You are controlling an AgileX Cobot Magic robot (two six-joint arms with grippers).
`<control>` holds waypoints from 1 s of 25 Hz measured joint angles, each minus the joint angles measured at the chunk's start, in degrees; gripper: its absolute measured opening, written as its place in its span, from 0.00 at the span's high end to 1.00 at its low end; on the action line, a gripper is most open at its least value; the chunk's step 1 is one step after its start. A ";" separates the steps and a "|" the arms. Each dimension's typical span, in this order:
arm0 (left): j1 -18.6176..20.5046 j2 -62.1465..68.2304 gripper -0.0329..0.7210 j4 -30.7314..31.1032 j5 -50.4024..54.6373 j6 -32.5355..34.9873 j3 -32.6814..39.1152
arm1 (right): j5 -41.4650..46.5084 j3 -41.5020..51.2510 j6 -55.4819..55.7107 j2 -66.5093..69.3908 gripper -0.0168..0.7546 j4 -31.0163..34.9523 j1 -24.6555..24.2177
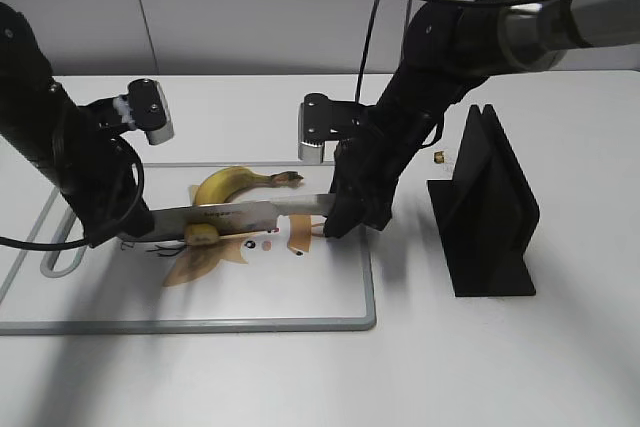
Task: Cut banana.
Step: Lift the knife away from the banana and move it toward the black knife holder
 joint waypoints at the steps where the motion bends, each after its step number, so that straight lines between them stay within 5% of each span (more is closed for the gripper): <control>1: 0.00 -0.38 0.95 0.00 0.79 -0.16 0.00 | 0.48 0.08 0.10 -0.31 0.75 0.00 -0.03; 17: 0.00 -7.45 0.95 -0.24 6.57 -1.05 0.02 | 5.75 0.09 -0.37 -6.08 0.76 -1.09 -0.03; 25: 0.04 -10.94 0.68 -1.25 7.00 -3.26 0.02 | 8.20 0.14 -3.48 -6.48 0.77 -2.82 -0.03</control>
